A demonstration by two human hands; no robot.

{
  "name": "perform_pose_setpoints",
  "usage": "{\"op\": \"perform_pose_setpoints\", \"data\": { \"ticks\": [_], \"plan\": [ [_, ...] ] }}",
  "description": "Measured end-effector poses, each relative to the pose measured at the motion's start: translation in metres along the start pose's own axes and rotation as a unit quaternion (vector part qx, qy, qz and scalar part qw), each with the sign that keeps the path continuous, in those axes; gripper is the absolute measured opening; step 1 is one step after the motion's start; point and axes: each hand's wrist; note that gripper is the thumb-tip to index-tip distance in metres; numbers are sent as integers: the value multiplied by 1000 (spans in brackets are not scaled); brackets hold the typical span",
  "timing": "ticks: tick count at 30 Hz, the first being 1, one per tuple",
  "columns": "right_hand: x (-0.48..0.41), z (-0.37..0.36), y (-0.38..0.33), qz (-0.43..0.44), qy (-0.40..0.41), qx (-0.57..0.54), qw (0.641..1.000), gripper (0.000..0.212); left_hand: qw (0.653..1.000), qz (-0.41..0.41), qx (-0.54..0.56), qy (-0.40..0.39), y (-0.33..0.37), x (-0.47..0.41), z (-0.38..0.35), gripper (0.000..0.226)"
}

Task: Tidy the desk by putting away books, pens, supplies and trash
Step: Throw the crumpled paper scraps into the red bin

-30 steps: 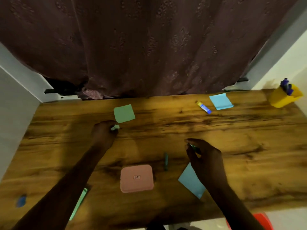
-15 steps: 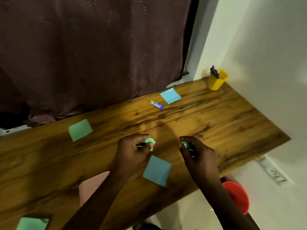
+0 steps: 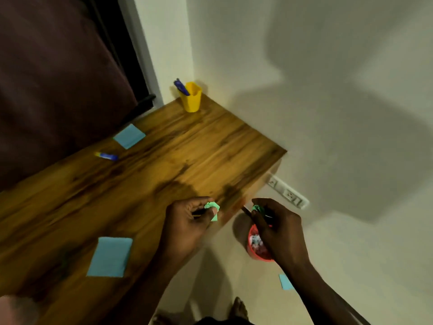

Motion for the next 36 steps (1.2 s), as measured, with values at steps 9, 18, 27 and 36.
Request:
{"op": "perform_pose_setpoints", "data": {
  "ticks": [9,18,27,36],
  "plan": [
    [1,79,108,-148,62,40,986,29,994,3,-16,-107,-4,10,-102,23],
    [-26,84,151,-216,111,70,968,27,981,-21,-76,-175,-13,-34,-141,26],
    [-31,93,141,-283,168,65,942,33,956,-46,-142,-252,-15,-88,-198,28],
    [-10,98,121,-303,224,26,926,29,906,-89,-210,-356,-14,-117,-248,41]
  ]
}}
Point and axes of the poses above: each hand's wrist, its own x-axis away from the middle knuckle, its own z-axis out of the back of the hand, y = z × x, and after that the axes turned 7 degrees about -x, right-handed
